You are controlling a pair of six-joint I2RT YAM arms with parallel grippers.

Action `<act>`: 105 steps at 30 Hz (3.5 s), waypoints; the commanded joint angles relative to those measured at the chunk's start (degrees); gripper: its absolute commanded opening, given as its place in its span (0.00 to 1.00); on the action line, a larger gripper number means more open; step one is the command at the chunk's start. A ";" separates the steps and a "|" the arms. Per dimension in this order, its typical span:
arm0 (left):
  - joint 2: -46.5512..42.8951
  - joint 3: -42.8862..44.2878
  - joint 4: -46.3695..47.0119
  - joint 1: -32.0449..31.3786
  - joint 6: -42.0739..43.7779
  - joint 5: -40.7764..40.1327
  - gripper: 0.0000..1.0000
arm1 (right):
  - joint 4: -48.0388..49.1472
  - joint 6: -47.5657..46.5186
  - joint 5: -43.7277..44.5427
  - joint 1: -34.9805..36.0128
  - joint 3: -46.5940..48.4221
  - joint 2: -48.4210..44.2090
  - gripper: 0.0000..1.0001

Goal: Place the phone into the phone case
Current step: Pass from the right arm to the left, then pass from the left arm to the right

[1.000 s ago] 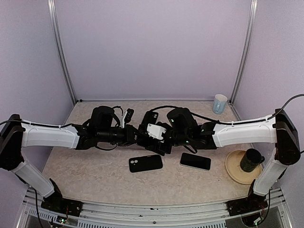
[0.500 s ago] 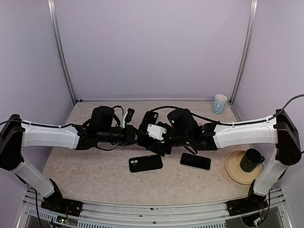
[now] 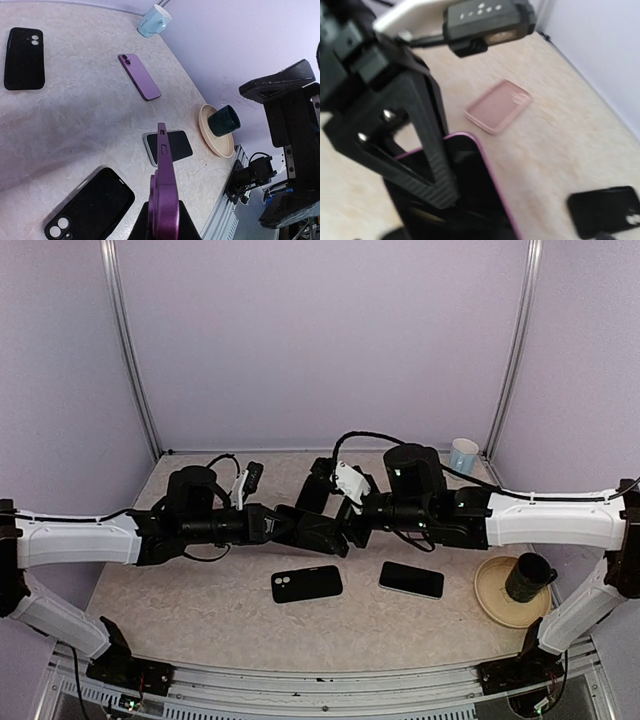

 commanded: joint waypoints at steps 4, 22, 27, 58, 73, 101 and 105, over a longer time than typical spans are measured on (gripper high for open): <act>-7.11 -3.61 9.67 0.39 2.43 0.42 0.00 | -0.67 20.36 -14.46 -4.89 2.05 -3.74 1.00; -11.80 -10.04 27.33 0.22 -2.68 6.72 0.00 | 13.29 51.96 -32.68 -15.17 -3.42 -4.35 1.00; -10.56 -10.75 30.26 0.22 -4.39 6.60 0.00 | 19.32 57.87 -38.28 -15.33 -4.89 -2.27 0.99; -2.12 -14.36 44.60 -0.51 -12.96 3.01 0.00 | 34.04 63.39 -46.25 -10.65 -7.78 5.86 0.85; -1.49 -14.22 41.89 -0.40 -12.74 2.61 0.00 | 35.39 61.89 -48.28 -10.65 -7.94 5.43 0.24; -10.51 -20.29 29.86 0.83 -9.29 -4.22 0.97 | 25.07 58.02 -45.81 -10.87 -7.14 5.58 0.00; -12.38 -22.36 29.35 0.83 -9.76 -5.39 0.99 | 23.96 57.90 -45.43 -10.83 -7.19 6.10 0.00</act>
